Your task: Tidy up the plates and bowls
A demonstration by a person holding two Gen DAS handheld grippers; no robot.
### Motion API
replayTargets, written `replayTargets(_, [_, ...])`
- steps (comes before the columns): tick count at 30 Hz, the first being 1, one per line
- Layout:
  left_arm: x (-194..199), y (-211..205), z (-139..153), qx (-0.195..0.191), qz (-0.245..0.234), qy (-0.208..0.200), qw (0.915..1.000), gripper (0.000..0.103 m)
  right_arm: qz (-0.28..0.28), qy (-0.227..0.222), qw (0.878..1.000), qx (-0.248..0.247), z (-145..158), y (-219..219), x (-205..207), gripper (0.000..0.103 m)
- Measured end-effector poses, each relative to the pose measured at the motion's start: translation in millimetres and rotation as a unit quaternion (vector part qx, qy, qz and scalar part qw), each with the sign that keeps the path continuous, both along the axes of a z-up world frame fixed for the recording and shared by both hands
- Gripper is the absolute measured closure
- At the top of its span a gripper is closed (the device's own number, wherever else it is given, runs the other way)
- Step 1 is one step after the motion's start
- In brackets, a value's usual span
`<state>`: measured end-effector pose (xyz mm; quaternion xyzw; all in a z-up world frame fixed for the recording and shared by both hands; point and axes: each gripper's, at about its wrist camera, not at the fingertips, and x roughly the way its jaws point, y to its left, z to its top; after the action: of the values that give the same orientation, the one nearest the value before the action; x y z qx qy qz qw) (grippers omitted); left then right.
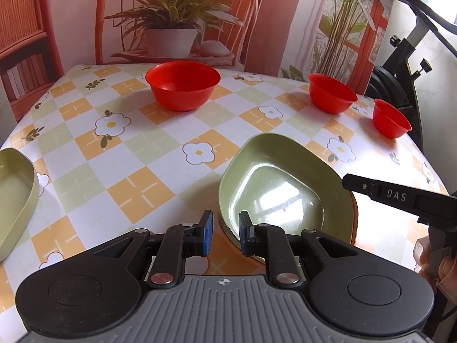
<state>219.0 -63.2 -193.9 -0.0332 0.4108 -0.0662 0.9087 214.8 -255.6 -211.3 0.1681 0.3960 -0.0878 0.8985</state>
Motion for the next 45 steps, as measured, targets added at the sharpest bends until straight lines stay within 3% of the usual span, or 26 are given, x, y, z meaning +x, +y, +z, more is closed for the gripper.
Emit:
replayTargets(4, [-0.3,5.9,3.2,-0.009,0.017,-0.014,0.9997,0.083,-0.001,0.002,1.000,-0.003,0.2,0.1,-0.5,0.092])
replayTargets(7, [1.4,7.0,1.2,-0.011,0.023,-0.011,0.9996,0.080,0.004,0.007,1.000,-0.006,-0.4,3.0,0.9,0.084])
replayTargets(10, [2.7,7.4,-1.3,-0.007,0.028,-0.008,0.9996,0.072,0.007,0.011,1.000,-0.005,-2.4,3.7,0.8,0.084])
replayTargets(19, [5.2,13.3,-7.6,-0.024,0.040,-0.001,0.9989,0.062,-0.003,0.021,1.000,-0.001,-6.0,-1.2,-0.8,0.083])
replayTargets(28, [5.9,12.8,-11.6,-0.025,0.044,0.005,0.9987,0.061,0.019,0.028,0.999,-0.005,-6.2,7.0,2.2,0.084])
replayTargets(45, [6.7,12.6,-11.2,-0.020,0.049,0.007,0.9986,0.058,0.003,0.030,1.000,-0.005,-4.9,3.4,-0.2,0.084])
